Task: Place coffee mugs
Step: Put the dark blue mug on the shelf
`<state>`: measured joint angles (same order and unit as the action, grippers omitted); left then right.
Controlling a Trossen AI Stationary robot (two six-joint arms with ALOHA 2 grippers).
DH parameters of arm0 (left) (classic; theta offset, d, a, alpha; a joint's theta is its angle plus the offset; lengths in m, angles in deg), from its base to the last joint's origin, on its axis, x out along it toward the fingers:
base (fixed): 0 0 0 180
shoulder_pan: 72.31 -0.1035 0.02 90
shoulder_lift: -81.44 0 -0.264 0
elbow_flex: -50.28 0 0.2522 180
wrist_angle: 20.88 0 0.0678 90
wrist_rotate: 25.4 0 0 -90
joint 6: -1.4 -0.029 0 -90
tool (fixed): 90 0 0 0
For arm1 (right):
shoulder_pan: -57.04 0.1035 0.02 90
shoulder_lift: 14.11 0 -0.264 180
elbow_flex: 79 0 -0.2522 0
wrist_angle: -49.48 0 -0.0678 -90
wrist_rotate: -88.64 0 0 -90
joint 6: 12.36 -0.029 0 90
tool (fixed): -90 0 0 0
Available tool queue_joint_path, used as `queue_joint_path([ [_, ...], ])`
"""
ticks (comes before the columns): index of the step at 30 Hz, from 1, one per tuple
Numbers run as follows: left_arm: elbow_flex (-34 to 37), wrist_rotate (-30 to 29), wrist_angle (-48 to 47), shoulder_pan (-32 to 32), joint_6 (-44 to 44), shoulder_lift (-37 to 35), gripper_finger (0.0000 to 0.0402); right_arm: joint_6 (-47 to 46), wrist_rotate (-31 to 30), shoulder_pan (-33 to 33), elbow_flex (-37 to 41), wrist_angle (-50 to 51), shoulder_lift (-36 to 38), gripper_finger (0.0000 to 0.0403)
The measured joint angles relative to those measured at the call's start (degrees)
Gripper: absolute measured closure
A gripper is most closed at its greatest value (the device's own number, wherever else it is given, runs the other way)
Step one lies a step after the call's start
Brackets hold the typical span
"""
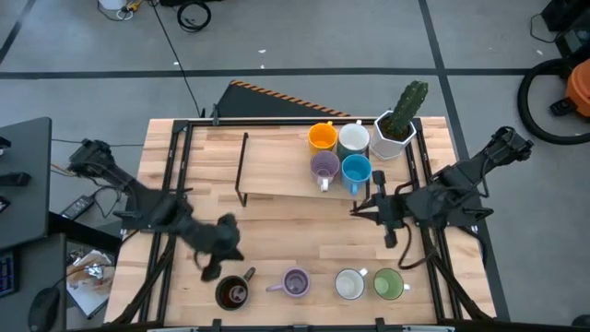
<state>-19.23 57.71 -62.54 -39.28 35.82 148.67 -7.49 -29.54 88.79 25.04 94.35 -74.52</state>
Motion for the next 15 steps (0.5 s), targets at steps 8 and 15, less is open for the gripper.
queue_joint_path([
  [8, 0.0, -6.4, 0.5, 8.1, 13.6, 0.3, 0.0392, 8.6, -2.1, 0.0, 7.4, -11.8, 1.8, 0.037],
  [15, 0.0, -0.5, -4.9, 10.0, 25.3, 0.3, 0.0391, 11.5, 1.1, 0.0, 7.4, -13.5, 1.5, 0.037],
])
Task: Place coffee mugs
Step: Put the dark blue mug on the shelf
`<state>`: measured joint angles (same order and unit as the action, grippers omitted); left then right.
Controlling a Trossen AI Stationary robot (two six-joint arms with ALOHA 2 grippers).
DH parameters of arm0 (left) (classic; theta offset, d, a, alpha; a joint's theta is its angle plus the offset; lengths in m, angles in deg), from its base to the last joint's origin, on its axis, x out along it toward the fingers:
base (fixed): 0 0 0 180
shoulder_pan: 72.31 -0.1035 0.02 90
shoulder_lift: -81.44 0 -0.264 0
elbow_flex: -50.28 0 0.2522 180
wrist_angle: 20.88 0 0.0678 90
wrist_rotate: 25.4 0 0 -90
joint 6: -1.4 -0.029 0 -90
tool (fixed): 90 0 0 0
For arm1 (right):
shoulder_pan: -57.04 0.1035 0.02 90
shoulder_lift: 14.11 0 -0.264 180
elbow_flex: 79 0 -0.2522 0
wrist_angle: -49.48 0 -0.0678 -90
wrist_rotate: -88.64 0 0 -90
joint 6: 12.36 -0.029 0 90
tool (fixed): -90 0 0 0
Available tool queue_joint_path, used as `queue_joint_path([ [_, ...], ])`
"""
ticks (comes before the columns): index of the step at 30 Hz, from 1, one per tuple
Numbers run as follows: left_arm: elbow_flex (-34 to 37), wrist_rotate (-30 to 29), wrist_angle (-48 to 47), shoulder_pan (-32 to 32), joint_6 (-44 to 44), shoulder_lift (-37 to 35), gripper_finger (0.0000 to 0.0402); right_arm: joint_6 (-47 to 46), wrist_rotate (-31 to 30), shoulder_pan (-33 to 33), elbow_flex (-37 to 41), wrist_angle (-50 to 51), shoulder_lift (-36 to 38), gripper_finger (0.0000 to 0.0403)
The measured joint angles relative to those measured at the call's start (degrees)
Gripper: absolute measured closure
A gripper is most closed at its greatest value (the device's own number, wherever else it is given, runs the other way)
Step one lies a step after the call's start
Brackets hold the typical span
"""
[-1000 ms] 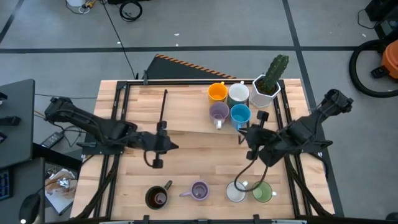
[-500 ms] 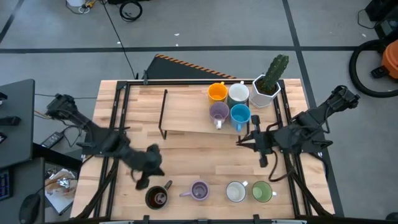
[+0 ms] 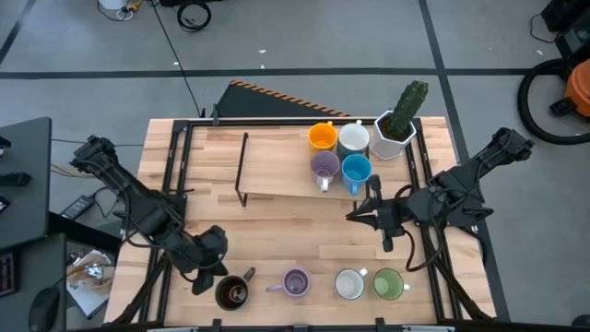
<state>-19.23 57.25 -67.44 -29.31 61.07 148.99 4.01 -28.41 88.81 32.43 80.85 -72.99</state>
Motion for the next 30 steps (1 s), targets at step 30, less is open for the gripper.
queue_joint_path([
  [30, -31.0, 1.4, -21.9, 5.3, -11.0, 27.4, 0.0342, 0.2, -4.0, 0.0, 3.8, -9.9, 0.0, 0.037],
])
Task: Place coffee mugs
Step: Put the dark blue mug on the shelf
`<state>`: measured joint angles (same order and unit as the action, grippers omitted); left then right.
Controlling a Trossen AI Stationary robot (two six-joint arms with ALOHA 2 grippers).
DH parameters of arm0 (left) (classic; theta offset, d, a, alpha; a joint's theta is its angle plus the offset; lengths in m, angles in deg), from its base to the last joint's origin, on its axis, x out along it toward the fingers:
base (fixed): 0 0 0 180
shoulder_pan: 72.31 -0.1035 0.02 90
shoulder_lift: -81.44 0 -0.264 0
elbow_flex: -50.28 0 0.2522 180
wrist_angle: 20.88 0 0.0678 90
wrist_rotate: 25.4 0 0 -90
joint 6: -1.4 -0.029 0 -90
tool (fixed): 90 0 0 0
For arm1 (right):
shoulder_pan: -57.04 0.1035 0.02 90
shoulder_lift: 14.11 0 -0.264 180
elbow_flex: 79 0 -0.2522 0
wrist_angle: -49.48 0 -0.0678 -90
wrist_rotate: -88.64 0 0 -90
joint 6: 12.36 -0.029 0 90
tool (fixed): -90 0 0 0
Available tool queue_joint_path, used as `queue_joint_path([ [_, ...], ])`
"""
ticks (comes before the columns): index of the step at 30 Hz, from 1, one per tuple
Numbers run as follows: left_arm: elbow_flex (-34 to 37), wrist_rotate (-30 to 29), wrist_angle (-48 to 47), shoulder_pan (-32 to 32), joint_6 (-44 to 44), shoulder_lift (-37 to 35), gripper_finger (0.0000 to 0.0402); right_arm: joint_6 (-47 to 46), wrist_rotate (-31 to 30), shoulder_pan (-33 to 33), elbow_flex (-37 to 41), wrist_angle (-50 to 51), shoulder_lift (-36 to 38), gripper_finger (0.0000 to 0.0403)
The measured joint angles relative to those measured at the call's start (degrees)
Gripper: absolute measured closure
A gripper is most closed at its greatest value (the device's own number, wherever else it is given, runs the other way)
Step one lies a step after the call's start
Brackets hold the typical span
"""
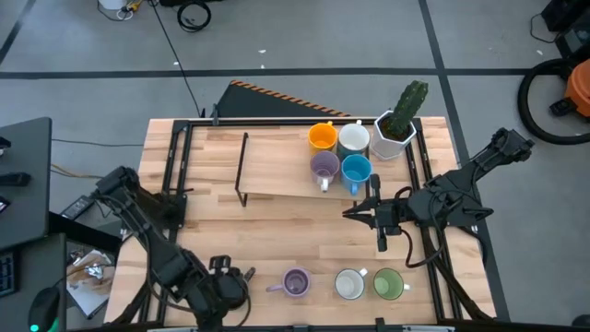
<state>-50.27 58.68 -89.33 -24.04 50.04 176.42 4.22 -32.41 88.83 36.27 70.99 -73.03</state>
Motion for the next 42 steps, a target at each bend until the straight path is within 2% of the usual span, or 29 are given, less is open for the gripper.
queue_joint_path([
  [7, -0.1, -1.5, 2.7, -0.3, -4.5, 0.7, 0.0266, 1.3, 0.0, -0.5, 0.0, 0.0, 0.0, 0.037],
  [10, -0.1, -1.7, 3.8, 0.3, -8.5, 2.0, 0.0251, 2.0, 0.0, -1.3, 0.0, 0.1, 0.0, 0.037],
  [13, -1.2, -1.4, 4.5, 1.0, -11.5, 3.5, 0.025, 2.8, 0.0, -2.4, 0.0, 0.1, 0.0, 0.037],
  [17, -5.8, -1.3, 0.9, 2.0, -14.9, 6.8, 0.0258, 3.0, 0.4, -3.9, 0.0, 0.1, 0.0, 0.037],
  [21, -11.9, 0.0, -7.9, 2.8, -16.7, 11.3, 0.0269, 2.9, 1.1, -4.7, 0.0, 0.0, 0.0, 0.037],
  [24, -14.0, 2.1, -13.1, 3.1, -16.1, 13.9, 0.0273, 2.5, 1.4, -4.8, 0.0, 0.0, 0.0, 0.037],
  [31, -14.0, 3.8, -14.6, 4.4, -14.5, 16.4, 0.0273, 1.4, 2.2, -4.8, 0.0, 0.1, 0.0, 0.037],
  [42, -13.9, -1.7, -17.9, 7.6, -14.8, 17.6, 0.0273, 1.2, 2.3, -4.8, 0.0, 0.0, 0.0, 0.037],
])
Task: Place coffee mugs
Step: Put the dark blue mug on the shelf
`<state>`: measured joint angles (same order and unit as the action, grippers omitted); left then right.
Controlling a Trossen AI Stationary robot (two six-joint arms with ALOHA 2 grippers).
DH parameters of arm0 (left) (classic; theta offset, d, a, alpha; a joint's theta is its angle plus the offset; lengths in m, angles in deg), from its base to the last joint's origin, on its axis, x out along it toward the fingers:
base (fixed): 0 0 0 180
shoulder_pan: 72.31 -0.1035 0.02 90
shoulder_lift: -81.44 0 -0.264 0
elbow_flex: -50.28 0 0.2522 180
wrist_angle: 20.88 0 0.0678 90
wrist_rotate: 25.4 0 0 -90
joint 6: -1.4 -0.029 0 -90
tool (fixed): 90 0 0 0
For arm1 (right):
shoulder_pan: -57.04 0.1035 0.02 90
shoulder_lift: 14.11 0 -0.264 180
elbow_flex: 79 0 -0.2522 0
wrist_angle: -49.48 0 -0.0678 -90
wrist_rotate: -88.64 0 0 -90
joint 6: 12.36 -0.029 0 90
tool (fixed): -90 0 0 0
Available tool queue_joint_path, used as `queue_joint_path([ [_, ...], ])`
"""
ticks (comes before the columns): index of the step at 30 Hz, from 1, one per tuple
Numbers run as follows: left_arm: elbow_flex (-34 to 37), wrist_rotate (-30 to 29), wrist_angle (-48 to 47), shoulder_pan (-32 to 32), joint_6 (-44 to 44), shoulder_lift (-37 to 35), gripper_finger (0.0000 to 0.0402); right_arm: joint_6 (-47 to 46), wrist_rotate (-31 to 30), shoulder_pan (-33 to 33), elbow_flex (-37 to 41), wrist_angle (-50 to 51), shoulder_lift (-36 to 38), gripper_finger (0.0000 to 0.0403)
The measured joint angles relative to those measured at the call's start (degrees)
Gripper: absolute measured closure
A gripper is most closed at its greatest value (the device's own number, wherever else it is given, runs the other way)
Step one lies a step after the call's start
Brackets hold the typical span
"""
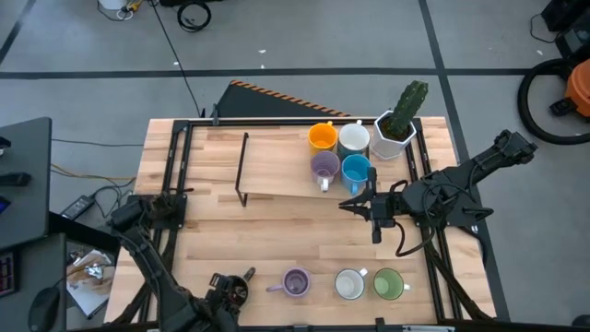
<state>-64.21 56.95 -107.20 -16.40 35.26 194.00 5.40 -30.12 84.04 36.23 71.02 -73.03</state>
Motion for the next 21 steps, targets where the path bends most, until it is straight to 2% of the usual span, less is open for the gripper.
queue_joint_path([
  [5, 0.0, -3.1, -0.1, 0.3, 0.4, 0.0, 0.0256, 0.0, 0.0, 0.0, 0.0, 0.0, 0.0, 0.037],
  [14, 0.0, -4.4, -0.5, 0.7, 1.6, 0.0, 0.0188, -0.2, 1.4, -0.3, 0.0, 0.0, 0.0, 0.037],
  [21, 3.8, -4.4, 1.4, 1.5, 0.5, 0.1, 0.0186, -0.5, 1.4, -0.5, 0.0, 0.0, 0.0, 0.037],
])
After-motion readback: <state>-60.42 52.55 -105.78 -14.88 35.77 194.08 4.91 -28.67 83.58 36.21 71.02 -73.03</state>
